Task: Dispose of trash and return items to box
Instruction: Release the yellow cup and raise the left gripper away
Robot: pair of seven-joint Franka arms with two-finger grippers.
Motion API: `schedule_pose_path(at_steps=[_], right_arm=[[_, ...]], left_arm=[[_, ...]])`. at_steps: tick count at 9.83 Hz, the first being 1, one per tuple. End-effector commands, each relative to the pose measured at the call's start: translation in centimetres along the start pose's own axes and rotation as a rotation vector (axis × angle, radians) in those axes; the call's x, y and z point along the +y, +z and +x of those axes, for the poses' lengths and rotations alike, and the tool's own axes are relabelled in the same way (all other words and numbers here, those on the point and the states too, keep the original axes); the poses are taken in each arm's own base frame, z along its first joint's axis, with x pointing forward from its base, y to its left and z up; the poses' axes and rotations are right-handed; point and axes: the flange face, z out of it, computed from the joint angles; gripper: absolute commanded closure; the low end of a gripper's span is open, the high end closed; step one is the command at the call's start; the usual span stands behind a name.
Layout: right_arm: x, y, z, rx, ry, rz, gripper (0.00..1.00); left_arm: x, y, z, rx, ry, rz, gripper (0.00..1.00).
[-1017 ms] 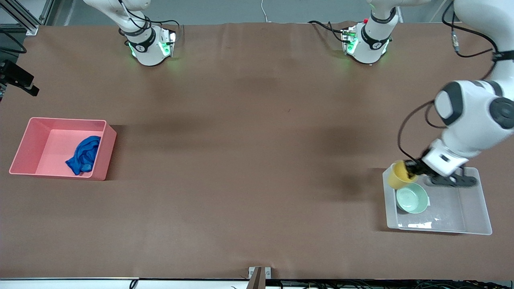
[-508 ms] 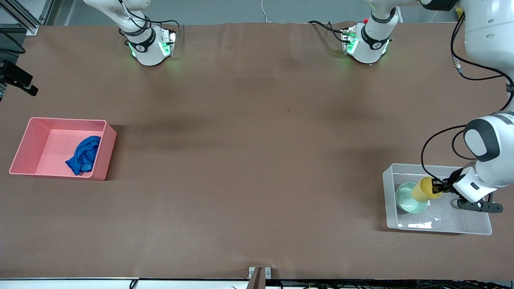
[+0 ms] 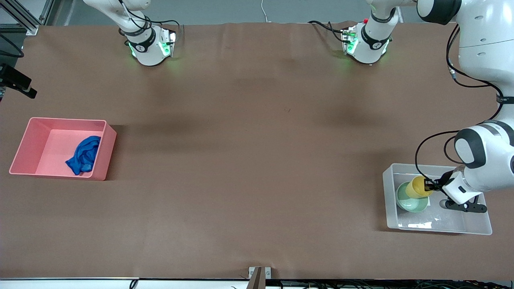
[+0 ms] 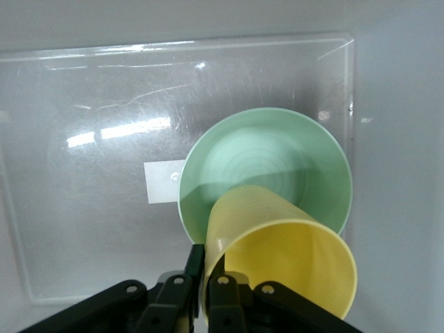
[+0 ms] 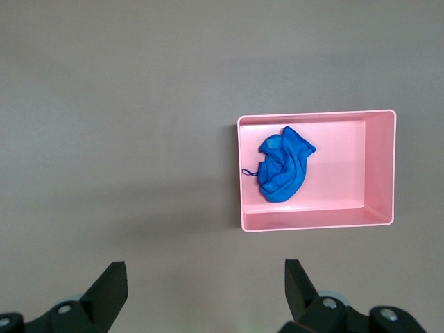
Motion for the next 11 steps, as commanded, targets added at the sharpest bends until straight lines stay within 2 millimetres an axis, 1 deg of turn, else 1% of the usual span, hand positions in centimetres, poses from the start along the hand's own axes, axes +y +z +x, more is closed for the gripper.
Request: schedule_pose_path(at_steps=[1, 2, 3, 4, 5, 6, 7, 8, 9, 10, 11], right_arm=[[0.4, -0.5, 0.0, 0.004, -0.005, -0.014, 0.00], [0.2, -0.4, 0.1, 0.004, -0.008, -0.014, 0.00], [0.3, 0.0, 0.1, -0.005, -0.007, -0.013, 0.00], [0.8, 0.4, 0.2, -0.013, 0.002, -0.013, 0.00], [1.3, 0.2, 0.3, -0.007, 0.014, -0.012, 0.00], [0.6, 0.2, 0.4, -0.002, 0.011, -0.007, 0.00], [0.4, 0.1, 0.4, -0.002, 0.009, 0.000, 0.00], [0.2, -0.1, 0.4, 0.001, 0.000, 0.000, 0.00], [0.1, 0.0, 0.3, -0.005, -0.009, -0.004, 0.00], [0.7, 0.2, 0.3, -0.011, 0.003, -0.005, 0.00], [0.5, 0.2, -0.1, -0.031, 0.000, -0.001, 0.00]], left_arm=[[-0.4, 0.1, 0.3, -0.004, 0.008, -0.001, 0.26], [-0.2, -1.9, 0.6, 0.025, 0.005, 0.005, 0.14], [0.2, -5.0, 0.7, 0.063, 0.000, 0.009, 0.13], [0.5, -9.1, 0.4, 0.106, -0.010, 0.012, 0.10], [1.2, -12.6, -0.2, 0.108, -0.040, 0.003, 0.00], [2.1, -16.1, -1.4, 0.092, -0.067, -0.017, 0.00], [4.0, -19.9, -2.8, 0.072, -0.074, -0.018, 0.00], [6.4, -23.3, -4.5, 0.069, -0.074, 0.000, 0.00], [8.8, -26.3, -6.7, 0.068, -0.103, 0.010, 0.00], [10.7, -28.7, -9.2, 0.085, -0.145, 0.016, 0.00], [12.7, -30.0, -11.3, 0.094, -0.150, 0.023, 0.00]])
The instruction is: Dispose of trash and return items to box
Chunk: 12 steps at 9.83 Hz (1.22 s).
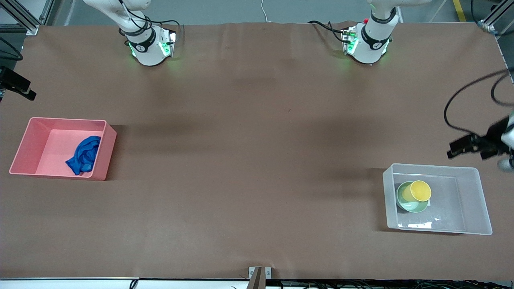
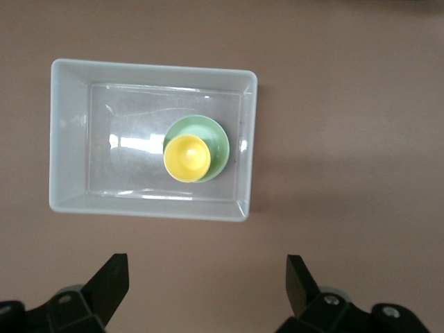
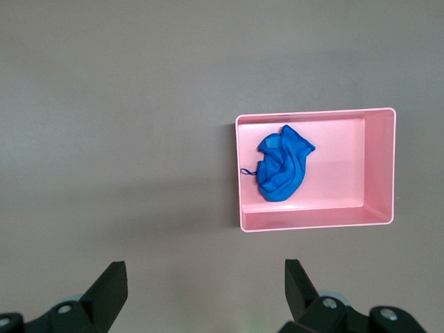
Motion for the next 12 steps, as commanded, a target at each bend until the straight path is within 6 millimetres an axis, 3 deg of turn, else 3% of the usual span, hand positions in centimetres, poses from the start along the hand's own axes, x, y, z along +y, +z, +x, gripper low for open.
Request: schedule_pose_path(at_steps=[1, 2, 3, 6, 8, 10, 12], right_arm=[[-0.5, -0.3, -0.4, -0.019, -0.010, 0.001, 0.00], [-2.0, -0.4, -0.3, -0.012, -0.034, 0.000, 0.00], [-2.3, -0.5, -0.5, -0.018, -0.052, -0.009, 0.00], [-3.8, -0.5, -1.1, -0.054, -0.063, -0.014, 0.00], [-2.9, -0.5, -1.3, -0.073, -0.055, -0.013, 0.00], [-1.0, 0.1, 0.5, -0.017, -0.027, -0.015, 0.00], [-0.3, -0.8, 0.8, 0.032, -0.030, -0.015, 0.00]], left_arm=[[2.2, -1.7, -5.7, -0.024, -0.022, 0.022, 0.00], [3.5, -2.5, -6.4, -0.055, -0.003, 0.021, 0.00], [3.7, -4.2, -5.7, -0.048, 0.006, 0.022, 0.00], [3.9, -6.8, -2.7, -0.058, 0.009, 0.030, 0.00], [3.9, -6.4, -3.8, -0.117, -0.029, 0.033, 0.00], [4.5, -5.9, -4.4, -0.136, -0.029, 0.034, 0.00], [4.5, -5.9, -5.2, -0.137, -0.024, 0.044, 0.00]])
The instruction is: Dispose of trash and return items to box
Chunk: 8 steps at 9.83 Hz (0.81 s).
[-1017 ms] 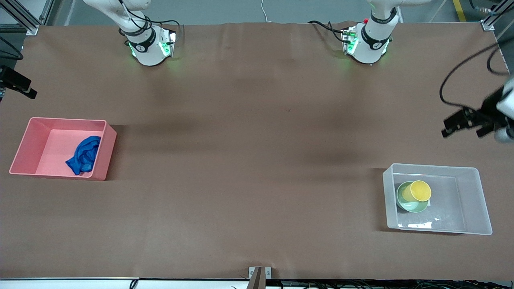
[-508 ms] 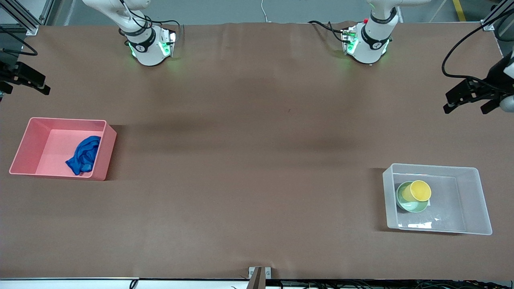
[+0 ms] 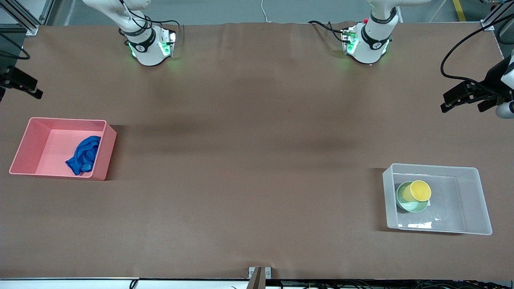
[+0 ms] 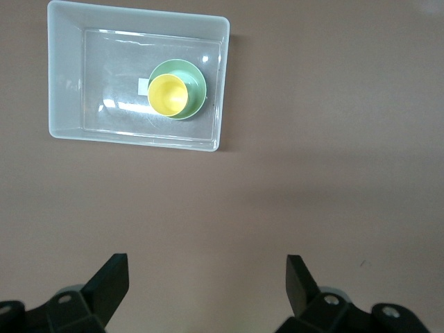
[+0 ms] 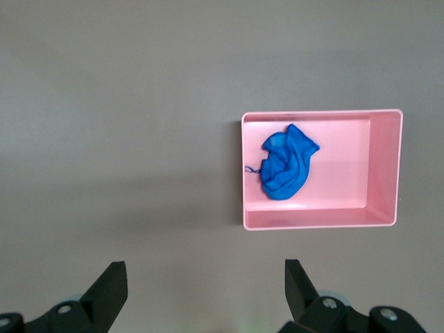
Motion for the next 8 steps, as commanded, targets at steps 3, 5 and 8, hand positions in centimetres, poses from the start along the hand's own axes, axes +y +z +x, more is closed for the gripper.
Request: schedule_pose_path(at_steps=[3, 5, 8], right_arm=[[1.2, -1.0, 0.2, 0.029, 0.014, -0.011, 0.00], [1.1, -0.9, 0.5, 0.040, 0.017, -0.011, 0.00], [1.8, -0.7, 0.4, 0.036, 0.032, -0.011, 0.00]], left_arm=[[1.2, 1.2, -1.1, -0.033, 0.040, 0.062, 0.00], [1.1, 1.2, -1.1, -0.036, 0.057, 0.058, 0.00], [0.4, 1.1, -1.1, -0.037, 0.077, 0.044, 0.00]])
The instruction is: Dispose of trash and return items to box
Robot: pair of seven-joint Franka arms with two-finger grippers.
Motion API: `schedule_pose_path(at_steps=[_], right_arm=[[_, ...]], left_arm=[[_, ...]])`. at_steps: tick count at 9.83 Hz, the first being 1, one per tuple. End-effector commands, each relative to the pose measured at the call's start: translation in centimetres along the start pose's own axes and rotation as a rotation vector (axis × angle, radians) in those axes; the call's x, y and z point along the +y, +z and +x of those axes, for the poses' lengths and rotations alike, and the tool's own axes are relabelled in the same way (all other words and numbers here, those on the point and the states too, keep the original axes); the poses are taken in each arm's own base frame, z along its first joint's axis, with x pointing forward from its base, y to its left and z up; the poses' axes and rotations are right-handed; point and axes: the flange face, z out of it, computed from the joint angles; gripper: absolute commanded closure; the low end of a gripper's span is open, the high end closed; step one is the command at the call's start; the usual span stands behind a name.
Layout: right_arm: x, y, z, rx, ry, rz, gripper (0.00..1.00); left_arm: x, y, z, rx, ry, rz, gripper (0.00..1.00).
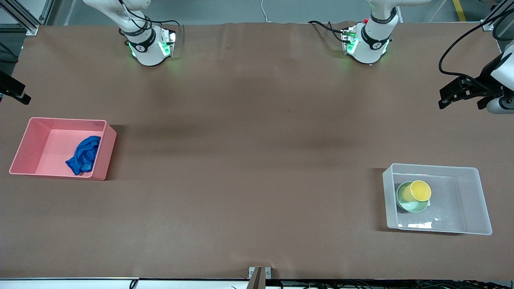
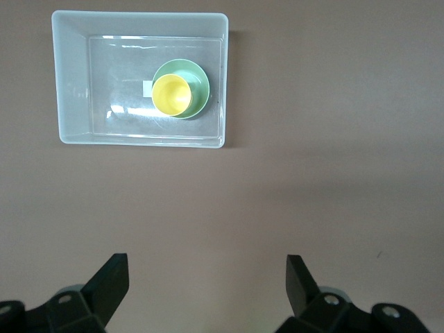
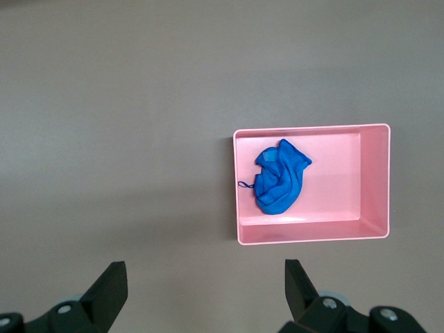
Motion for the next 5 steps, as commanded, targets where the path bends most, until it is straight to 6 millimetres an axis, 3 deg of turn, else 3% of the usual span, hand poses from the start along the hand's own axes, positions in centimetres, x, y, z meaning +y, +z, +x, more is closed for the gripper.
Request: schedule_pose_path(at_steps=[1, 5], right_arm=[[0.95, -0.26, -0.05, 0.006, 0.017, -0.015, 0.00], [1.23, -0.40, -0.19, 0.006, 0.025, -0.010, 0.00]], left_arm=[[-0.89, 1.44, -0.59, -0.039, 0.002, -0.003, 0.00], [-0.76, 1.43, -0.59, -0.039, 0.002, -0.015, 0.00]])
